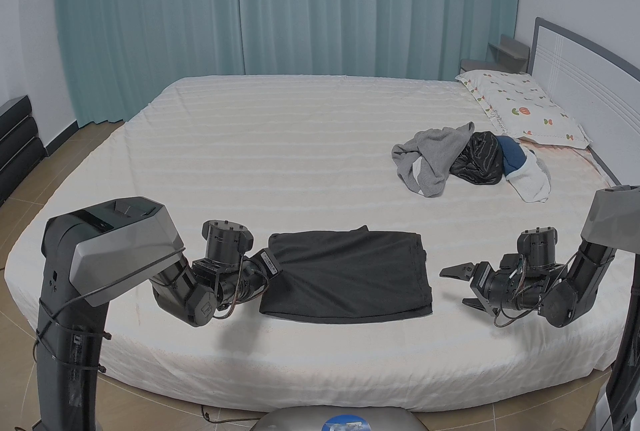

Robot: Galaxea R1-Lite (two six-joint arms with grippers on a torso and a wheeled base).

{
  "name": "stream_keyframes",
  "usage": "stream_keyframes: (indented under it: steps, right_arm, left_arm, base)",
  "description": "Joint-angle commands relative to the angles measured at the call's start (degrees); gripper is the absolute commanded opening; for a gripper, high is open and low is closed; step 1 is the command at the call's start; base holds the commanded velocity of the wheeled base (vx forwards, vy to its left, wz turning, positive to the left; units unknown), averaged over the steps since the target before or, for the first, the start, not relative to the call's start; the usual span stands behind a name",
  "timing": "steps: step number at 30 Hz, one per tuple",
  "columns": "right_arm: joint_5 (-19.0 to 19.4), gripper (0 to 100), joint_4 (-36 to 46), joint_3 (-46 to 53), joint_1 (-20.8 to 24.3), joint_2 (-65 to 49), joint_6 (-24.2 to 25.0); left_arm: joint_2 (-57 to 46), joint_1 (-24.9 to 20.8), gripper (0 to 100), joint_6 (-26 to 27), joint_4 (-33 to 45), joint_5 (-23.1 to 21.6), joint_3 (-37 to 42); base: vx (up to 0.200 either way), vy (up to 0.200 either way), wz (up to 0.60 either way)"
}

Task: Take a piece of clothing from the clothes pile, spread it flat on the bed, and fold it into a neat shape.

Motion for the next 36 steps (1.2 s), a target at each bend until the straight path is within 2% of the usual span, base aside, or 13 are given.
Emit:
stream_keyframes:
  steps: [1,36]
  right_arm:
    - [0.1,100,0.0,0.0,0.0,0.1,0.1]
    - [0.1,100,0.0,0.1,0.4,0.2,0.1]
  left_arm:
    - [-0.7,0.6,0,-1.3,-0.1,0.0,0.0]
    - [-3.7,2.8,0,-3.2,0.0,1.7,4.3]
  base:
    - [0.0,0.0,0.0]
    - [0.0,0.2,0.0]
